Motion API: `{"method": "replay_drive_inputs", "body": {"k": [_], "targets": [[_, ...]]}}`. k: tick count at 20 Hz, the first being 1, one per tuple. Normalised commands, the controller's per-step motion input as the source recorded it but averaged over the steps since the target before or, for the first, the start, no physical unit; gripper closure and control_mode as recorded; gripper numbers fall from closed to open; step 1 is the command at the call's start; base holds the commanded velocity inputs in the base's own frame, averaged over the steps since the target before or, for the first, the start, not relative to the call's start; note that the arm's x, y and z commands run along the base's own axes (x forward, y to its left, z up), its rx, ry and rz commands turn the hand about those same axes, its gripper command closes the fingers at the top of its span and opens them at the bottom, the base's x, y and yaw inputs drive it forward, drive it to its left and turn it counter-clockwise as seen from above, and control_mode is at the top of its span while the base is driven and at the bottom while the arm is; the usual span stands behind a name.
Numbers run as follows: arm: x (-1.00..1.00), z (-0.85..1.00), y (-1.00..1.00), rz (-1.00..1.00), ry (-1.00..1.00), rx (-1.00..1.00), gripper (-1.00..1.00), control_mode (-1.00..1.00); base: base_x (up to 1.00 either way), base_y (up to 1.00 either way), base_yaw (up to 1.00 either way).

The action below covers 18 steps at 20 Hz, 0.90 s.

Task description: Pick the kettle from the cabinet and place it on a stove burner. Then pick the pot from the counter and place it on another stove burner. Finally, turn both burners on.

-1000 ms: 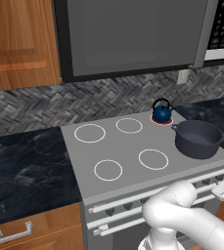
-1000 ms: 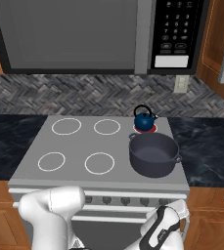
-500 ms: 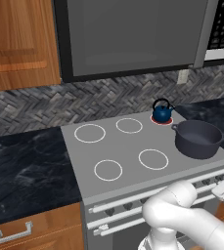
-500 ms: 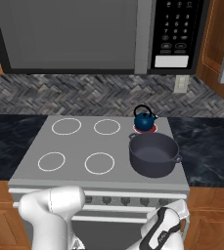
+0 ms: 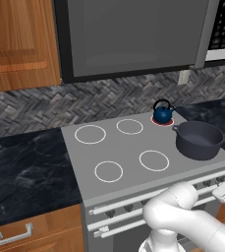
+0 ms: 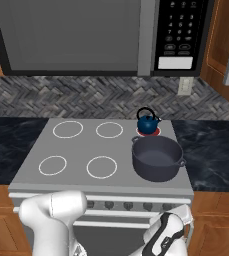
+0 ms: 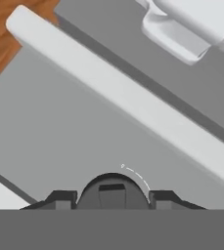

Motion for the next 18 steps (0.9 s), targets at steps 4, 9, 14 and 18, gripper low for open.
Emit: {"method": "replay_drive_inputs", "body": {"k": [4,9,14,18], "targets": [[-0.01,0.0,0.01,0.0,0.0,-0.01,-1.0,-1.0,0.0,0.0,0.0],[-0.16,0.0,-0.13,0.0,0.0,-0.01,-1.0,-1.0,0.0,0.0,0.0],[-0.27,0.0,-0.26,0.0,0.0,-0.04,-1.0,-1.0,0.0,0.0,0.0],[-0.32,0.05,-0.24,0.0,-0.01,-0.05,-1.0,-1.0,0.0,0.0,0.0]]}}
